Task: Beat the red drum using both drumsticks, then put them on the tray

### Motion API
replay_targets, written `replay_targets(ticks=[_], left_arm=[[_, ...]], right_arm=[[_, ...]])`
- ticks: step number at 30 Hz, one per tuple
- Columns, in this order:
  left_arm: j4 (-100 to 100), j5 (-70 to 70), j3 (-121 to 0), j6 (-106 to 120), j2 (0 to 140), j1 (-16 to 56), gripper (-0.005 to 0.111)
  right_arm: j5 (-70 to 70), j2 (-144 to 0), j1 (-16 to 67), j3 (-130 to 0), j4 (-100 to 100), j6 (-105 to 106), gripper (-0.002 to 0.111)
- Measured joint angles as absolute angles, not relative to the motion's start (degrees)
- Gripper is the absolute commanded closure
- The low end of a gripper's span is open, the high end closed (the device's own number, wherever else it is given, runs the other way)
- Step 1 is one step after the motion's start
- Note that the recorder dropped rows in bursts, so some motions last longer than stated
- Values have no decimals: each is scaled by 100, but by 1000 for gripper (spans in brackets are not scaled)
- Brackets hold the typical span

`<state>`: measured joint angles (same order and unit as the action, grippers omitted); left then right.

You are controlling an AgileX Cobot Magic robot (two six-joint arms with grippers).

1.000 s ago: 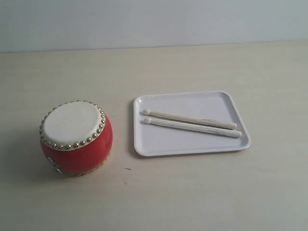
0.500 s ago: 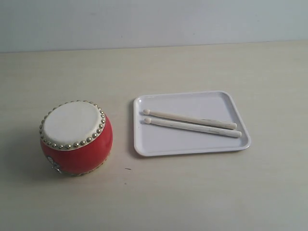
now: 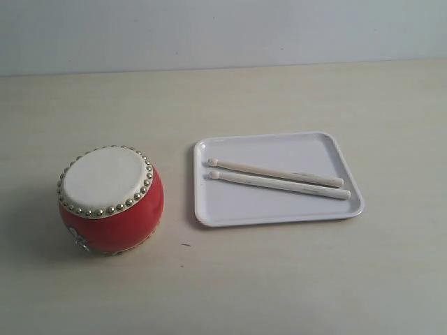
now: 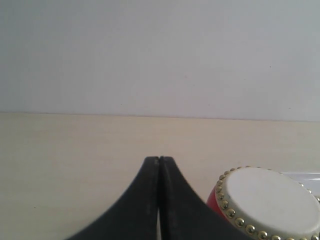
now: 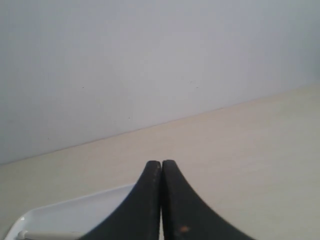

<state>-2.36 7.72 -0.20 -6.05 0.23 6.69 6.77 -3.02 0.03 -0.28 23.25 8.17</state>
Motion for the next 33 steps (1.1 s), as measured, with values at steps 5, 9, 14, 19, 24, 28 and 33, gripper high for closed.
replay_targets(ticks=[5, 9, 14, 19, 24, 28, 33], left_arm=[[-236, 772, -20, -605, 23, 669, 107], [-236, 772, -20, -605, 23, 669, 107], [-236, 772, -20, -605, 23, 669, 107], [-236, 772, -20, -605, 23, 669, 107], [-236, 772, -20, -605, 23, 669, 107], [-236, 772, -20, -605, 23, 669, 107], [-236, 772, -20, -605, 23, 669, 107]], right_arm=[[649, -302, 3, -28, 1981, 614, 108], [621, -302, 3, -28, 763, -556, 108], [612, -302, 3, -28, 193, -839, 108], [624, -302, 3, -28, 140, -881, 108], [624, -302, 3, -28, 118, -917, 108], [624, -302, 3, -28, 118, -917, 108], [624, -302, 3, -28, 118, -917, 108]])
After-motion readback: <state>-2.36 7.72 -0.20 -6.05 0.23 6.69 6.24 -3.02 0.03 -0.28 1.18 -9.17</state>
